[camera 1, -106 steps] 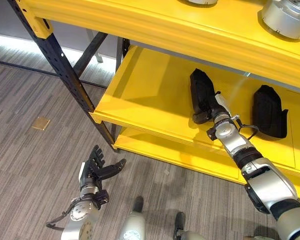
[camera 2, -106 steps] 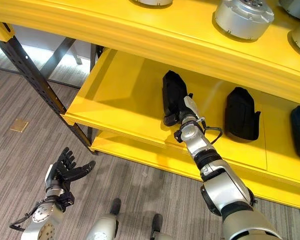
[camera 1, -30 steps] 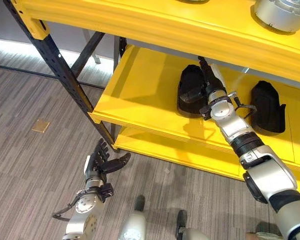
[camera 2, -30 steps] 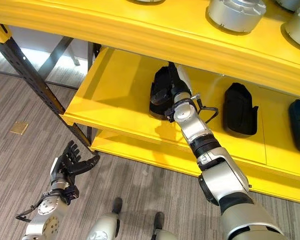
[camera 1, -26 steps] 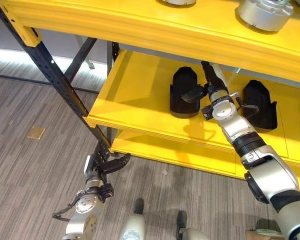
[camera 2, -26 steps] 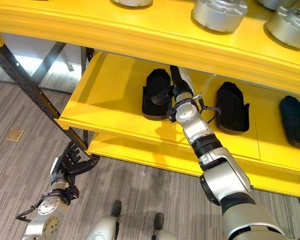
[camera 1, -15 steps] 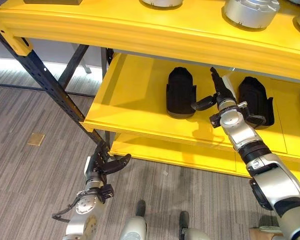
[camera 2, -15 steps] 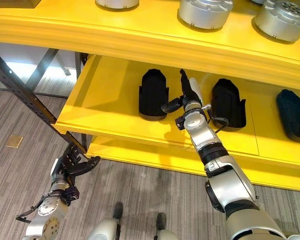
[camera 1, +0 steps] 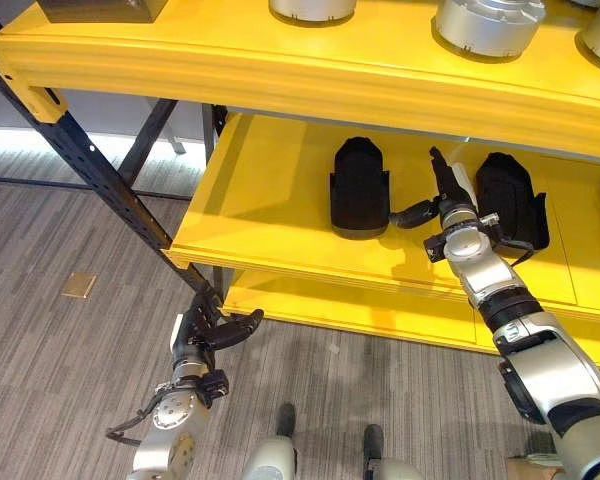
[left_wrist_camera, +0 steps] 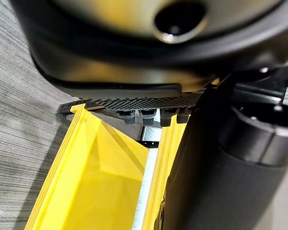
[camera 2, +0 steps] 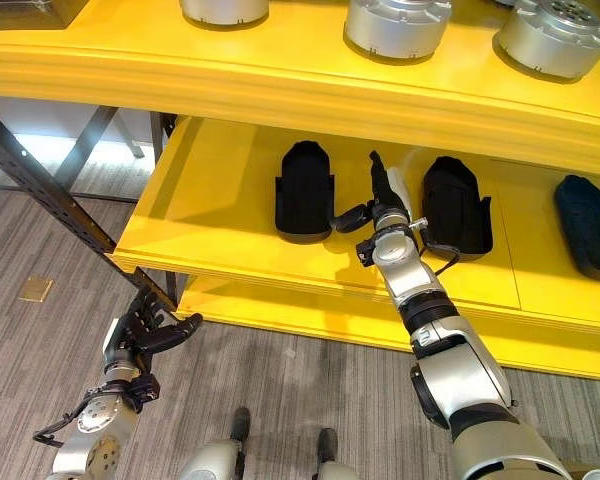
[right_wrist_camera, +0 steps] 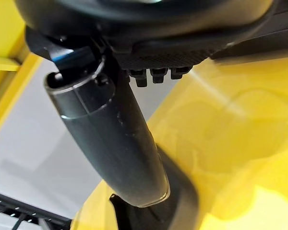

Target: Move parts from the plastic box to the shelf.

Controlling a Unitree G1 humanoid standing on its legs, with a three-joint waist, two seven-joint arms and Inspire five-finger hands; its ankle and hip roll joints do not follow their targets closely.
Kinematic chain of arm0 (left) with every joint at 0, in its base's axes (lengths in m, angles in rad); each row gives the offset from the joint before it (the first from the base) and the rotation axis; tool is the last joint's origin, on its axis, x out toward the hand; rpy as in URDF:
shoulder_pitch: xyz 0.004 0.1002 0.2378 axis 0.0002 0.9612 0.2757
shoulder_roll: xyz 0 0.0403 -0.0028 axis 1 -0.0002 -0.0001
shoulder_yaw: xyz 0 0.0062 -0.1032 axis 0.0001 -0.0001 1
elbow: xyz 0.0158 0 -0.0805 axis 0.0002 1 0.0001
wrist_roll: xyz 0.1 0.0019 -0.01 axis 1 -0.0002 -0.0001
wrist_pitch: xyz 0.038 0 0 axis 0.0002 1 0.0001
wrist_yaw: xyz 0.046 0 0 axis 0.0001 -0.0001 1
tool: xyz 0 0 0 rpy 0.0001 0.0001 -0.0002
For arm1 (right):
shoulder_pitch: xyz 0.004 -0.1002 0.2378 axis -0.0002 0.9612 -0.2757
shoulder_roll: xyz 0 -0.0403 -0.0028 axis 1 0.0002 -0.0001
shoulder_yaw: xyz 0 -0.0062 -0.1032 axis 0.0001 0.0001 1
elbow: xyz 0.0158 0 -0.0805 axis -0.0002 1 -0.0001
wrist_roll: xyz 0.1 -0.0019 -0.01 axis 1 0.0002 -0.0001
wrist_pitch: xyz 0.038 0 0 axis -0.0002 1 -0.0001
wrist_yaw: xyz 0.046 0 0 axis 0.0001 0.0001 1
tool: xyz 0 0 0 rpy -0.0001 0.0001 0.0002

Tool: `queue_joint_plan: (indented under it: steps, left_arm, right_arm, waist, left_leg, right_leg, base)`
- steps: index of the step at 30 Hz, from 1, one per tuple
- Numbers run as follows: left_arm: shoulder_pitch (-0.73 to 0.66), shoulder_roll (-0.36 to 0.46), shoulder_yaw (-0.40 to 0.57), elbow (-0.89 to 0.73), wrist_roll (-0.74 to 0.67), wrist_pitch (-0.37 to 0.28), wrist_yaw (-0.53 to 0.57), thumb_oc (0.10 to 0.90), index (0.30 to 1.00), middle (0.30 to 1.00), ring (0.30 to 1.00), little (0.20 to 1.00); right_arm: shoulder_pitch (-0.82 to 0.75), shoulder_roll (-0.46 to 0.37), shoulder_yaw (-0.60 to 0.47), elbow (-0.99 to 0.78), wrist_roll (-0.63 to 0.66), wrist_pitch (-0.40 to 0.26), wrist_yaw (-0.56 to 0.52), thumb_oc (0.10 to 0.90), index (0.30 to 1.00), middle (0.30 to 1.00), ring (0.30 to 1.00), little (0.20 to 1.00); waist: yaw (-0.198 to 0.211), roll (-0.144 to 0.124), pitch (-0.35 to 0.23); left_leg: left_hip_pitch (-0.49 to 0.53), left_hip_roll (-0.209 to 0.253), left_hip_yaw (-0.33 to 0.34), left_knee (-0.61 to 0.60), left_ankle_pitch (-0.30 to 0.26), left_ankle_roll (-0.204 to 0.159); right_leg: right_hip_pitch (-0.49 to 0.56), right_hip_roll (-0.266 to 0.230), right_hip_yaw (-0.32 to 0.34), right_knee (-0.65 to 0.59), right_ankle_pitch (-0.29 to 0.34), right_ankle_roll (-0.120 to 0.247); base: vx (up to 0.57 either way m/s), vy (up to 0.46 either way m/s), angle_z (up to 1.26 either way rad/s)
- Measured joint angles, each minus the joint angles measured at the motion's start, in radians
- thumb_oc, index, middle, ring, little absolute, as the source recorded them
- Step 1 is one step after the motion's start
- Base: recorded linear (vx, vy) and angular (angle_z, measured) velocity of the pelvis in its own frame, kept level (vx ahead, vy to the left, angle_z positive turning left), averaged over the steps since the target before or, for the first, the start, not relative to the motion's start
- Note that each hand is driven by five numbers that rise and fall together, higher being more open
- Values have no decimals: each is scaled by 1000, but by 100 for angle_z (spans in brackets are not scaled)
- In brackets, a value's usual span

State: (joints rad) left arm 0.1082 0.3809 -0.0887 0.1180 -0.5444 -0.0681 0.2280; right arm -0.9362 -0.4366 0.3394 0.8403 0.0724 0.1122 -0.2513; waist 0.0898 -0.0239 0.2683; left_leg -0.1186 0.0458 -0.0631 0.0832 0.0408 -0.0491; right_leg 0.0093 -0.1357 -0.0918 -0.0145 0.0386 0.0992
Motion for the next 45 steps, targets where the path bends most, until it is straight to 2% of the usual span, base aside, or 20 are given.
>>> queue_joint_plan:
  steps: [12, 25, 45]
  left_arm:
    - [7, -2, -32, 1, 0, 0, 0, 900, 1000, 1000, 1000, 1000]
    - [8, -2, -33, 1, 0, 0, 0, 900, 1000, 1000, 1000, 1000]
    - [7, -2, -34, 1, 0, 0, 1, 900, 1000, 1000, 1000, 1000]
  right_arm:
    - [-4, 29, 0, 78, 30, -2, -10, 900, 1000, 1000, 1000, 1000]
    - [-2, 40, 0, 78, 50, -2, -11, 900, 1000, 1000, 1000, 1000]
    - [-2, 67, 0, 78, 50, -3, -12, 900, 1000, 1000, 1000, 1000]
  waist:
    - [2, 9, -5]
    - [22, 10, -5]
    - [27, 10, -5]
  left_leg:
    - [-1, -1, -3, 0, 2, -1]
    - [-10, -4, -10, 0, 2, -1]
    - [-38, -13, -26, 8, 3, 1]
  right_leg:
    - [0, 0, -2, 1, 0, 0]
    - [-4, -2, -10, 1, 0, 0]
    - [-20, -9, -26, 3, -1, 2]
  base:
    - [0, 0, 0]
    - [1, 0, 1]
    - [2, 1, 2]
